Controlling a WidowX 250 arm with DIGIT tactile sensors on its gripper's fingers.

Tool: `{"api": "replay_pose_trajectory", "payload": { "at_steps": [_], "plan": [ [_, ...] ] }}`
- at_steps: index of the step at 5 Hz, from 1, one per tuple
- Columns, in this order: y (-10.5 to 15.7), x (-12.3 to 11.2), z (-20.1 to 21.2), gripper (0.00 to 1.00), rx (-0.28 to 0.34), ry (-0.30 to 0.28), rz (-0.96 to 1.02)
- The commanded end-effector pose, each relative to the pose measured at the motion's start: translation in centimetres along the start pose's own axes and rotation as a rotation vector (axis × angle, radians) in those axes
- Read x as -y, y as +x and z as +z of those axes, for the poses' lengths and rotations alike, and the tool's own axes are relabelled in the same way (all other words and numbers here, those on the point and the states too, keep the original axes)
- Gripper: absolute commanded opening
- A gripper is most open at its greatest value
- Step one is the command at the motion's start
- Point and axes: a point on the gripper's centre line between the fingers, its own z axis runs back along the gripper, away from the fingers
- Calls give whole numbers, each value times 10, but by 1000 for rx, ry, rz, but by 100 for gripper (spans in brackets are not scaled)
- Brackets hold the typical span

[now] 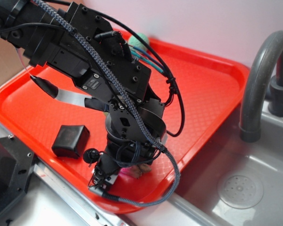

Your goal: Grab the wood chip.

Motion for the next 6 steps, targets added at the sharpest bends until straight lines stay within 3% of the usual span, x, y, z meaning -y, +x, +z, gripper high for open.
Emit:
{"api": "replay_pose_trajectory", "payload": {
  "at_steps": [1,2,3,4,5,6],
  "plan": [
    [1,1,5,0,53,-12,30],
    [-20,-16,29,0,63,-36,275],
    [-62,-41,64,0,145,-36,544],
    [-96,-53,96,0,196,-139,784],
    [-136,-49,123,0,385,-237,1029],
    [-152,-46,130,0,471,-322,1275]
  ]
}}
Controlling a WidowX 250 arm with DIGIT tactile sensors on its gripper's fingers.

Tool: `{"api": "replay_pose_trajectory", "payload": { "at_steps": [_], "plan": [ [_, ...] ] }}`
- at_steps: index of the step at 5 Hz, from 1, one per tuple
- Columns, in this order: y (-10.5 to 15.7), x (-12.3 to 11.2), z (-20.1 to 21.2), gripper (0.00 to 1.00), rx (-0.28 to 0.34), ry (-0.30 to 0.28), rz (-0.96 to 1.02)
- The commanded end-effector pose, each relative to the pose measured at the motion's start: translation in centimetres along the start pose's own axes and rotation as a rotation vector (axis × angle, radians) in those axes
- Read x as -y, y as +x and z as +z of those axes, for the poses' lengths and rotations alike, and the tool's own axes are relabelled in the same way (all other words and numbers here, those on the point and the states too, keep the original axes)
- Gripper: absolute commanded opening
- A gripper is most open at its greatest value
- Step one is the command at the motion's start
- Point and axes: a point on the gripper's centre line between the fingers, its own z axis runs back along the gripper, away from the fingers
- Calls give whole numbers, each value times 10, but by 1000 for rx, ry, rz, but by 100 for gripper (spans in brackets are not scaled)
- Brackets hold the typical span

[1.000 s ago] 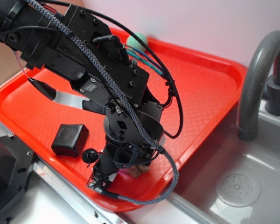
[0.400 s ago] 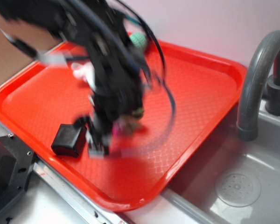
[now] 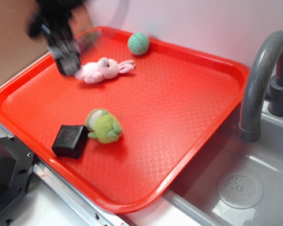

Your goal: Grab the wood chip.

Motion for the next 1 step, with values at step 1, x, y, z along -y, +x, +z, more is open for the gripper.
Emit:
{"api": "replay_pose_trajectory", "payload": {
  "at_steps": [1],
  "plan": [
    [-12,-8,13,0,20,-75,268]
  ]
}}
